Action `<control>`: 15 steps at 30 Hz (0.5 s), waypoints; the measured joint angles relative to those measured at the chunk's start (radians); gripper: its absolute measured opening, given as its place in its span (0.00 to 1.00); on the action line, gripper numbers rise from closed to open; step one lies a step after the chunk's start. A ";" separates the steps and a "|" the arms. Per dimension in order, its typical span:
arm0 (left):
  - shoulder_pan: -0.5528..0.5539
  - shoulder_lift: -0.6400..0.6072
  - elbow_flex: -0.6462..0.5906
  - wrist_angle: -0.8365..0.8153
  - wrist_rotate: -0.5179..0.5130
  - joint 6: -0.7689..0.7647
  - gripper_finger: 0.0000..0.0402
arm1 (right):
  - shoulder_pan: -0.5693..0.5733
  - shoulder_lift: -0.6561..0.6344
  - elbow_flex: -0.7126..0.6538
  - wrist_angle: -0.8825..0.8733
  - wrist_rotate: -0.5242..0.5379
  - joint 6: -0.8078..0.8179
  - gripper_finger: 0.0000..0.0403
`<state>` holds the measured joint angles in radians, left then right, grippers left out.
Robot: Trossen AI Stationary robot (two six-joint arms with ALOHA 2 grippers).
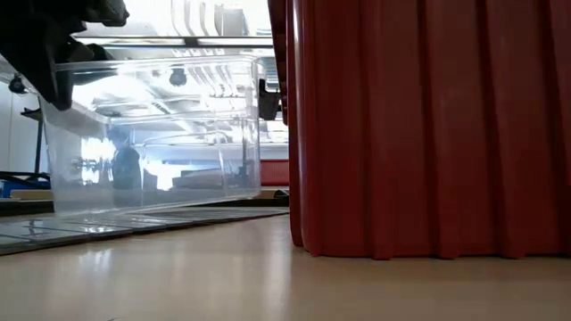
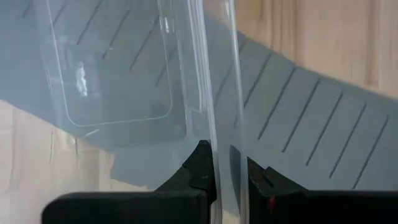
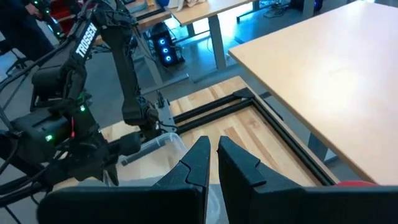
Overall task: Sort blocks
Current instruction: Put the transparent bin into the middle left of the table
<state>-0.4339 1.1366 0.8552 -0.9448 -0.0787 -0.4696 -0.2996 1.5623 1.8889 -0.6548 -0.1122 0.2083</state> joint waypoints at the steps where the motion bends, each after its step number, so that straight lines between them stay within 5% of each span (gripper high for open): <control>1: 0.000 0.000 0.000 -0.007 0.005 0.017 0.03 | 0.000 0.000 0.000 0.000 0.000 0.000 0.03; 6: 0.000 -0.006 -0.002 -0.046 0.053 0.038 0.09 | 0.000 0.000 0.000 0.000 0.000 0.000 0.03; 15: 0.001 -0.003 -0.010 -0.130 0.172 -0.033 0.39 | 0.000 0.000 0.000 0.001 0.000 -0.011 0.03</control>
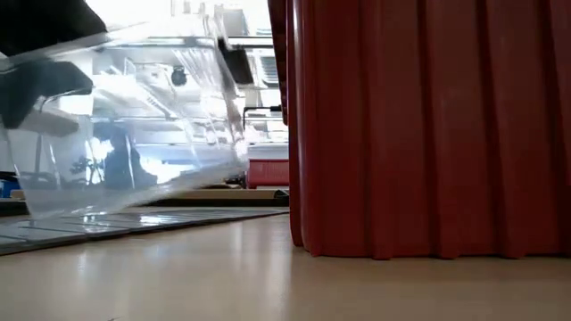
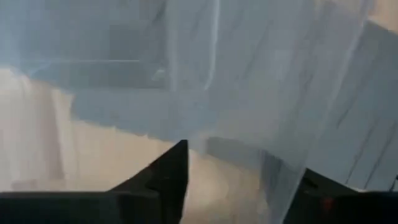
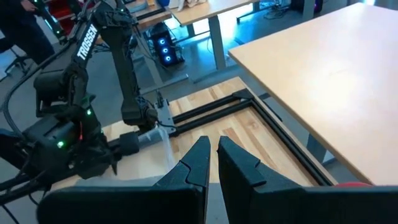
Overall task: Sort blocks
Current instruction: Put the transparent bin into the middle left of the table, then remove the top left yellow block from the red bin
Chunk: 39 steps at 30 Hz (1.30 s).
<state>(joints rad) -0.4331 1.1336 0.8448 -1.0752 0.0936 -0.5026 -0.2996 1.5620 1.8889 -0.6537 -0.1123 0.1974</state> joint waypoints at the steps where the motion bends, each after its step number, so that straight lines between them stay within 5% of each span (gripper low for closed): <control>1: 0.000 0.000 0.000 -0.006 -0.004 -0.015 0.42 | 0.000 0.000 0.000 0.000 0.000 0.000 0.03; 9: 0.000 -0.073 0.002 -0.012 -0.044 -0.081 0.58 | 0.000 0.000 0.000 0.000 0.000 0.000 0.03; 17: 0.000 -0.220 0.055 -0.011 -0.104 -0.127 0.57 | -0.005 -0.001 0.000 -0.019 0.009 -0.040 0.03; 24: 0.000 -0.299 0.164 0.030 -0.304 -0.116 0.54 | -0.009 -0.024 0.000 -0.108 0.010 -0.078 0.03; 34: 0.006 -0.340 0.180 0.443 -0.635 0.093 0.57 | -0.009 -0.191 0.000 -0.487 0.111 -0.040 0.03; 39: 0.047 -0.323 0.180 0.535 -0.838 0.127 0.57 | -0.009 -0.363 -0.068 -0.400 0.141 -0.072 0.03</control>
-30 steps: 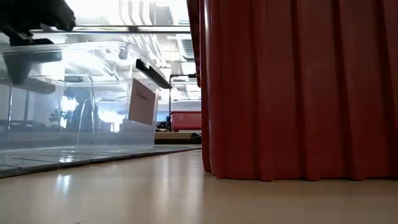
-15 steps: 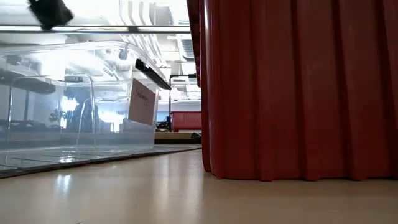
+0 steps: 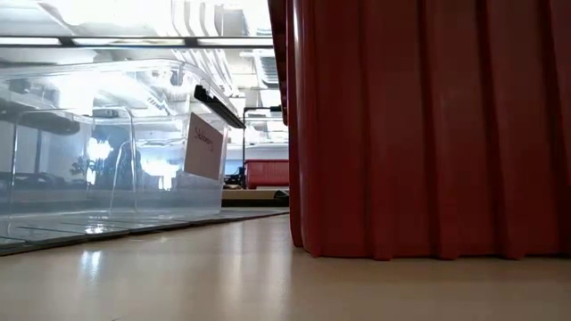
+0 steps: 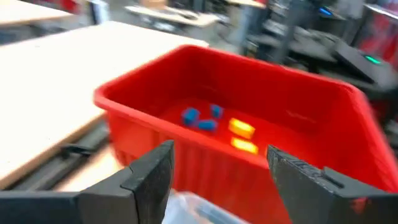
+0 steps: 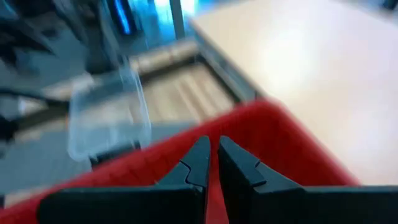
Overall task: Sort blocks
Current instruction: Remove the top left yellow block from the red bin
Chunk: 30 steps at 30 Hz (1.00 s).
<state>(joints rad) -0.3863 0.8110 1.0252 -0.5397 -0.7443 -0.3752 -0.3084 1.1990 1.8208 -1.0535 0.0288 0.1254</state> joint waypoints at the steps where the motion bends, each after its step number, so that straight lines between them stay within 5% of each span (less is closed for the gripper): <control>1: 0.015 0.005 0.000 0.010 -0.018 0.000 0.57 | 0.000 -0.041 -0.034 0.046 -0.001 -0.013 0.03; 7: 0.120 0.062 -0.005 0.146 -0.022 -0.011 0.53 | 0.000 -0.281 -0.366 0.291 -0.081 0.040 0.03; 14: 0.236 0.161 -0.006 0.288 0.127 0.022 0.50 | 0.000 -0.421 -0.771 0.375 -0.164 0.223 0.03; 19: 0.269 0.222 -0.006 0.348 0.231 -0.009 0.50 | 0.000 -0.460 -0.885 0.383 -0.194 0.278 0.03; 30: 0.271 0.281 -0.006 0.371 0.260 -0.029 0.51 | 0.000 -0.408 -0.994 0.204 -0.213 0.401 0.03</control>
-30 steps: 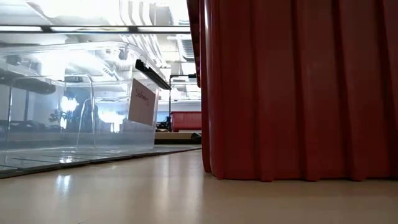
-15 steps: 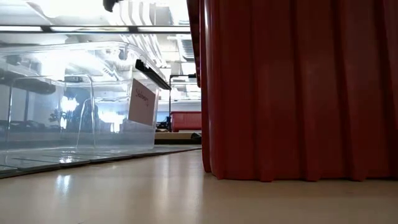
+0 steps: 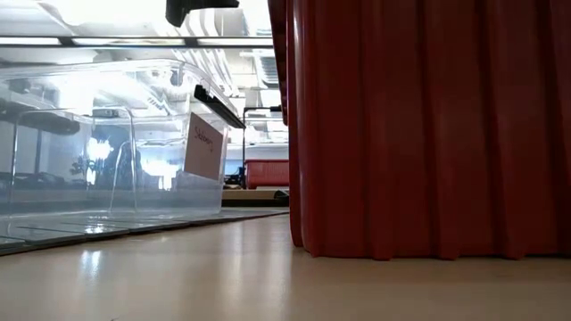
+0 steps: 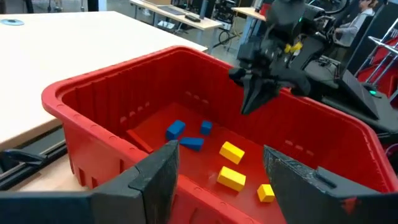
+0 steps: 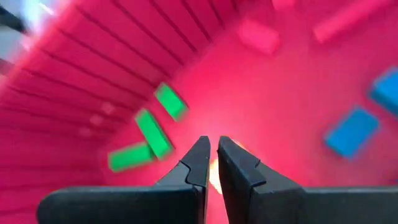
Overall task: Sort blocks
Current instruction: Remove the top left yellow block from the red bin
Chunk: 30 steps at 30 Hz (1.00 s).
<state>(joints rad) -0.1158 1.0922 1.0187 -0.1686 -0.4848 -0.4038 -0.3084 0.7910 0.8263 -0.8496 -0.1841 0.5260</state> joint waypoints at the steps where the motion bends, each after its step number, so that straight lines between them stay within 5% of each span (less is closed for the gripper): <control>1: 0.000 0.002 0.000 0.000 0.000 0.000 0.51 | 0.000 0.008 -0.005 -0.026 0.000 0.002 0.03; 12: 0.000 0.003 0.000 -0.005 0.000 0.002 0.47 | 0.003 0.164 -0.044 -0.051 -0.142 0.050 0.05; 23: 0.000 0.003 0.000 -0.005 0.026 0.003 0.48 | 0.005 0.368 -0.044 0.055 -0.191 0.054 0.45; 30: 0.000 0.003 0.000 -0.008 0.048 0.003 0.48 | 0.005 0.484 -0.043 0.156 -0.218 0.174 0.58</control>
<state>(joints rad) -0.1158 1.0950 1.0187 -0.1770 -0.4364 -0.4011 -0.3035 1.2751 0.7834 -0.6940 -0.4019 0.7003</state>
